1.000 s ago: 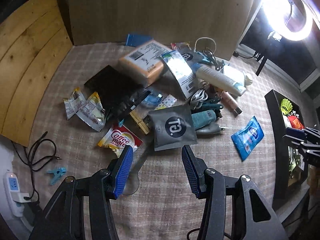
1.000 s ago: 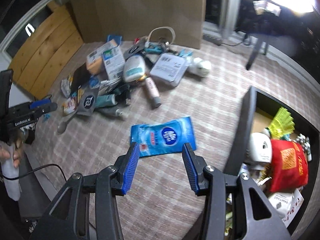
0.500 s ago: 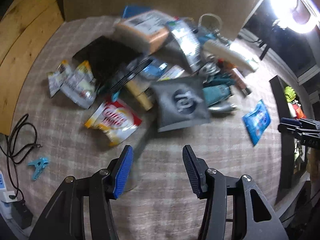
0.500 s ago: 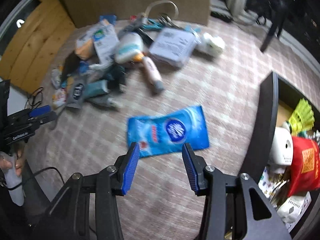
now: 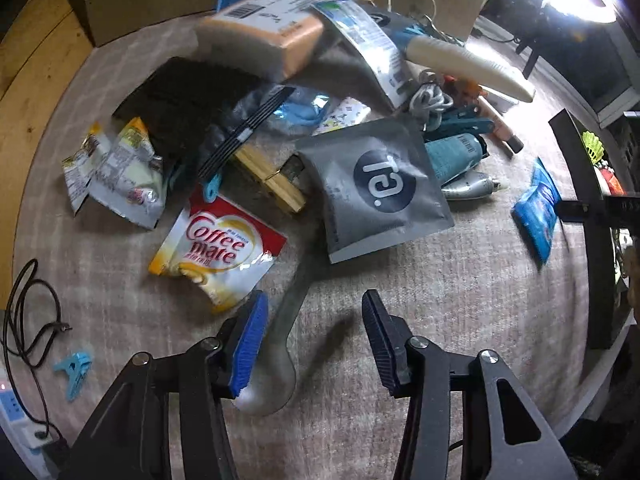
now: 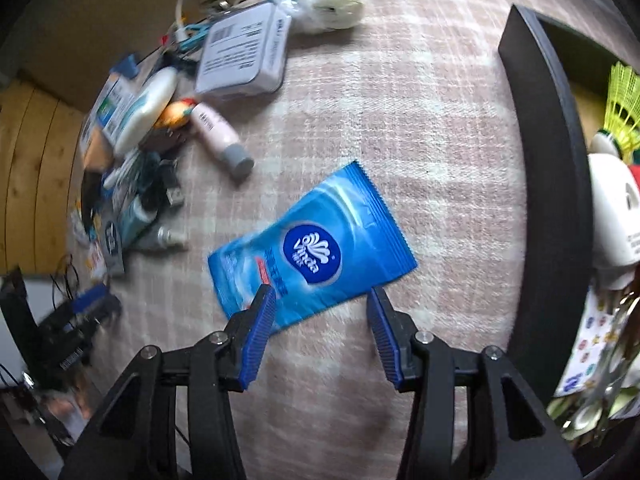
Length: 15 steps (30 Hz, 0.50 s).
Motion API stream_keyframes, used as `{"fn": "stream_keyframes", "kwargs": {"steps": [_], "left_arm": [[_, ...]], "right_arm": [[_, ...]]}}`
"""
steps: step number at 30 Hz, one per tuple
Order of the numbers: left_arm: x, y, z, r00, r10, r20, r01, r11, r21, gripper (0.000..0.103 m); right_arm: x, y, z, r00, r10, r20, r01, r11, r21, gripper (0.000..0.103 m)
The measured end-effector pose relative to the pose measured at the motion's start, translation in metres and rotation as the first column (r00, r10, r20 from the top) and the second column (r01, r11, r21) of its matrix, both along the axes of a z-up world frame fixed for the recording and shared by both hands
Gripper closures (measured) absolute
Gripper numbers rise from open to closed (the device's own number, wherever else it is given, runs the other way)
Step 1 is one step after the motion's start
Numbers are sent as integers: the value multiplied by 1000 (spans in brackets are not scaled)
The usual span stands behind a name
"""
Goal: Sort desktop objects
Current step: 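Grasp the blue Vinda tissue packet with right gripper while left grasps the clear plastic spoon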
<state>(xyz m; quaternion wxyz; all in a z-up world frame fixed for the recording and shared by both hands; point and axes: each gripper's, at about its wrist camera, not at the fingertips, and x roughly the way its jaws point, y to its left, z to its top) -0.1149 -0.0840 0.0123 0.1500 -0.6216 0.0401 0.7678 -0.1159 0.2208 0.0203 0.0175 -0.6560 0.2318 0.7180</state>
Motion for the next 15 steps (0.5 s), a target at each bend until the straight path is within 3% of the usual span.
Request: {"fn": "stream_keyframes", "kwargs": {"steps": [3,5,8,13,15], "left_arm": [[1,5,2,1000,-27,-5,26,1000,-4,67],[4,10,3,999,-50,-1,50,999,4,78],[8,15,4,997,-74,-8,74,997,-6,82],[9,12,7,998,-69,1,69,997,22,93],[11,11,8,998,-69,4,69,997,27,95]], "right_arm": [[-9,2,1,999,-38,-4,38,999,5,50],[-14,2,1,998,-68,-4,68,998,0,46],[-29,-2,2,997,-77,7,77,997,11,44],[-56,-23,3,999,-30,24,26,990,136,39],[-67,-37,1,999,0,37,-7,983,181,29]]}}
